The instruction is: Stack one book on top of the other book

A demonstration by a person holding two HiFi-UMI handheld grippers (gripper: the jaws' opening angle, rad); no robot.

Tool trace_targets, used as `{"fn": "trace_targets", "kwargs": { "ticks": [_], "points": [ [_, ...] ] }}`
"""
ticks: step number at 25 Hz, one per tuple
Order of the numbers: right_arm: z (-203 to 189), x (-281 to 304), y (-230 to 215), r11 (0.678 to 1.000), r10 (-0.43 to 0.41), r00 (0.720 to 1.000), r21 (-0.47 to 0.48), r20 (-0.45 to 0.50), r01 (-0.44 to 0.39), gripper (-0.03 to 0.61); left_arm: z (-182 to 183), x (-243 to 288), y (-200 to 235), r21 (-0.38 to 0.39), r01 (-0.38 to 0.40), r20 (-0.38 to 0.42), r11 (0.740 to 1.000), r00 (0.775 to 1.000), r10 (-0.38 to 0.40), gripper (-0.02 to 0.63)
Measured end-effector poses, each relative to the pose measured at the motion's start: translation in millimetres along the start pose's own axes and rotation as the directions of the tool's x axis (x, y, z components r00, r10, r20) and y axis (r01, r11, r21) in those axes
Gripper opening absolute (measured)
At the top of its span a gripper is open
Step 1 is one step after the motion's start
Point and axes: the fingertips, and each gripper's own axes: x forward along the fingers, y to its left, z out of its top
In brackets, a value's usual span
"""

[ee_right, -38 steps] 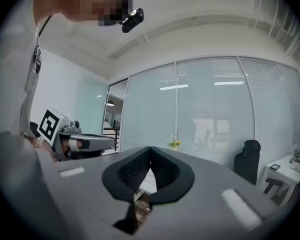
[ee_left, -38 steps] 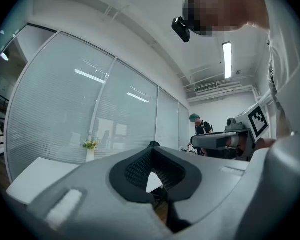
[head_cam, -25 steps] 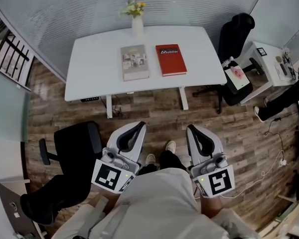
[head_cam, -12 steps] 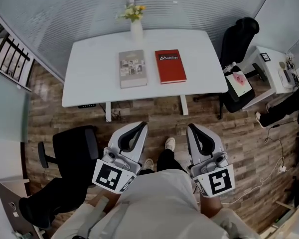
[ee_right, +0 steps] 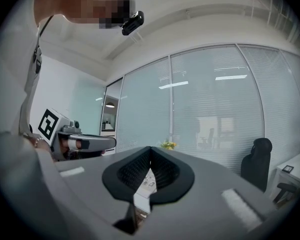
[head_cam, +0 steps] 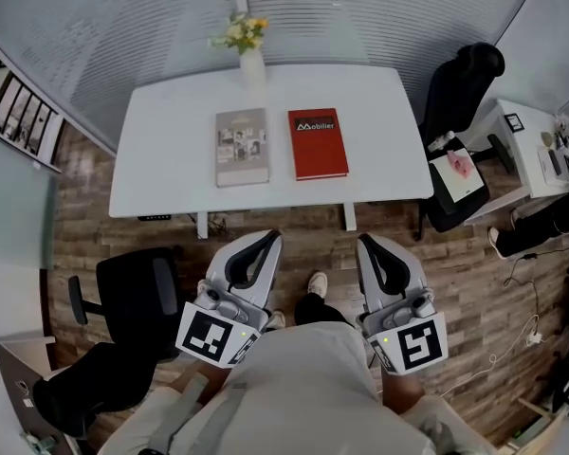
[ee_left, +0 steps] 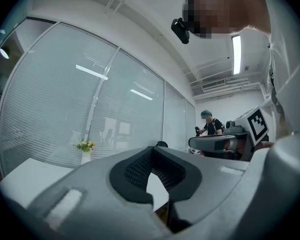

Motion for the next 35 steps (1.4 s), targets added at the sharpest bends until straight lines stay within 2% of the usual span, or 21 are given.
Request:
{"fn": "trace_targets", "kwargs": {
  "ticks": [11,19,27,35],
  "points": [
    [-7,30,-79,0.999,0.040,0.999,0.006,0.000,-0.040,0.005,-5,80,2,-0.011,-0.041,-0.008,0.999,0.999,0.041,0.005],
    [-16,40,-129,0.998,0.059,0.998,0.012,-0.008,-0.059,0.005,-21,132,-19,-0.037,-0.018,-0.020,0.999,1.000,0.018,0.005],
    [-25,54,-151,0.995,0.094,0.995,0.029,-0.022,-0.093,0.005,-32,156,-19,-0.053,-0.038,-0.047,0.998,0.998,0.036,0.005],
    [-32,78,-161,0.994,0.104,0.994,0.042,-0.030,-0.103,0.005,-37,173,2,-0.056,-0.051,-0.063,0.997,0.997,0.047,0.005]
  ]
}}
